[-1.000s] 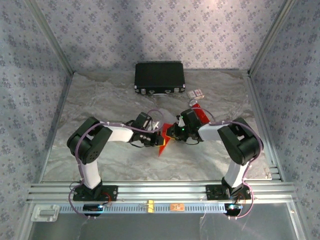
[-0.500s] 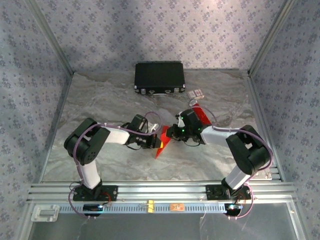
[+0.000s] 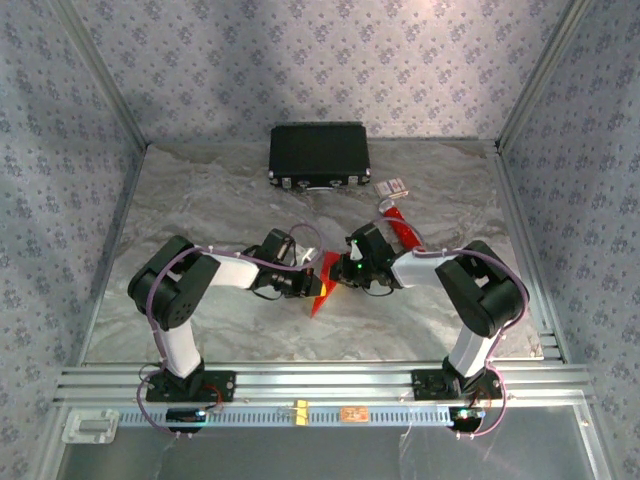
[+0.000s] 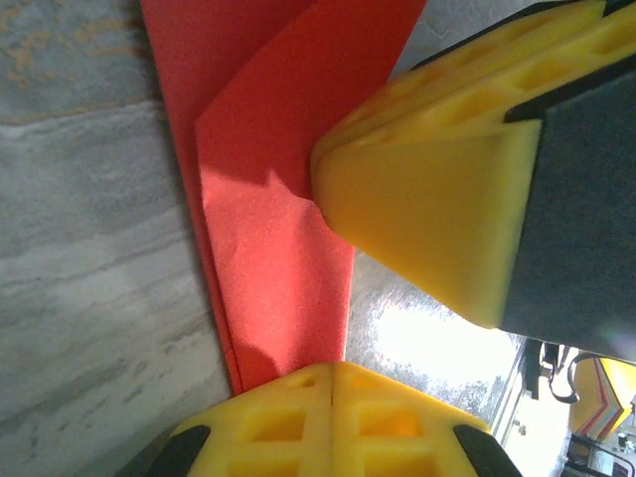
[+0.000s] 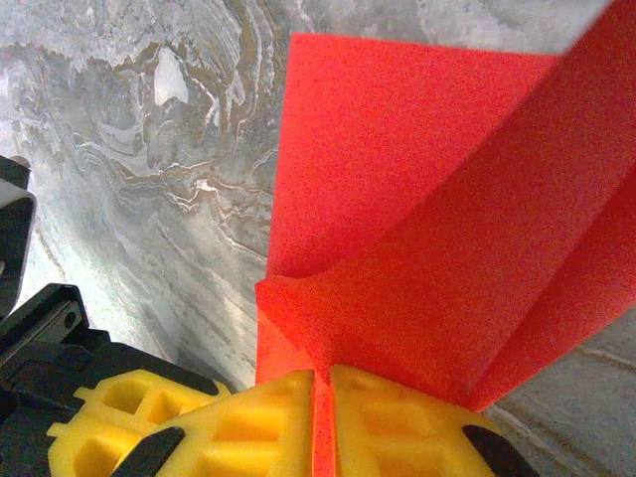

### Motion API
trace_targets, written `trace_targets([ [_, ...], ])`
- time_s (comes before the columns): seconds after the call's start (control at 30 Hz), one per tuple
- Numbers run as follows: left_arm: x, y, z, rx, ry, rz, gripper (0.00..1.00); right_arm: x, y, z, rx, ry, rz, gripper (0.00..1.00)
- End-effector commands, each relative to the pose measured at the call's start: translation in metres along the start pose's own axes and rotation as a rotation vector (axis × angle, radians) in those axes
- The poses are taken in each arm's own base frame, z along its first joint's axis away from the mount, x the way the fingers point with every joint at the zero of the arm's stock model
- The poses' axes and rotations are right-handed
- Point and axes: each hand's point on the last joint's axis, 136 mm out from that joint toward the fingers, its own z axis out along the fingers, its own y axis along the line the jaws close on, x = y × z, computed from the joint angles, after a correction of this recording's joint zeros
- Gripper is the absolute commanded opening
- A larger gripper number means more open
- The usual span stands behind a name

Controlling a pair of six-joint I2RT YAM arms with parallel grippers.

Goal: Fold a paper plane with a square sheet of paper (pick it up from the middle)
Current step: Fold the wing for the fifth time at the center of the table.

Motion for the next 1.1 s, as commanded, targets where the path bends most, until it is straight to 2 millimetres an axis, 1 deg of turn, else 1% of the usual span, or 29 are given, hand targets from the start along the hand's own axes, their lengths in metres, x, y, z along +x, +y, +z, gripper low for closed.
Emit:
trace_targets([
  [0.0,0.063,0.048,-0.003,-0.158,0.168,-0.191,0.00,-0.012,0.015,-0.006,-0.016,-0.045,-0.029,0.14],
  [0.13,0.061,0.048,-0.002,-0.158,0.163,-0.193,0.00,-0.014,0.012,-0.001,-0.001,-0.044,-0.021,0.15],
  [0.27,0.062,0.049,-0.002,-0.162,0.165,-0.193,0.00,-0.014,-0.002,0.006,0.057,-0.047,0.013,0.15],
  [0.4,0.064,0.051,-0.003,-0.168,0.167,-0.200,0.00,-0.019,-0.019,0.001,0.133,-0.069,0.040,0.16],
  [0.43,0.064,0.052,-0.003,-0.171,0.167,-0.201,0.00,-0.021,-0.021,-0.001,0.139,-0.074,0.042,0.16],
  [0.53,0.064,0.053,-0.003,-0.173,0.168,-0.204,0.00,-0.026,-0.014,-0.009,0.125,-0.091,0.029,0.17],
  [0.6,0.064,0.053,-0.003,-0.175,0.165,-0.203,0.00,-0.027,-0.014,-0.014,0.141,-0.098,0.023,0.17],
  [0.63,0.064,0.053,-0.003,-0.174,0.165,-0.203,0.00,-0.028,-0.011,-0.014,0.127,-0.100,0.016,0.17],
  [0.77,0.063,0.052,-0.003,-0.172,0.165,-0.201,0.00,-0.026,0.010,-0.012,0.045,-0.082,-0.010,0.16],
  [0.87,0.062,0.052,-0.004,-0.173,0.159,-0.199,0.00,-0.022,0.016,-0.008,0.026,-0.069,-0.019,0.16],
  [1.03,0.062,0.052,-0.004,-0.173,0.159,-0.201,0.00,-0.023,0.016,0.001,0.025,-0.063,-0.012,0.16],
  [1.07,0.062,0.052,-0.004,-0.176,0.159,-0.202,0.00,-0.023,0.013,0.002,0.039,-0.063,-0.009,0.16],
])
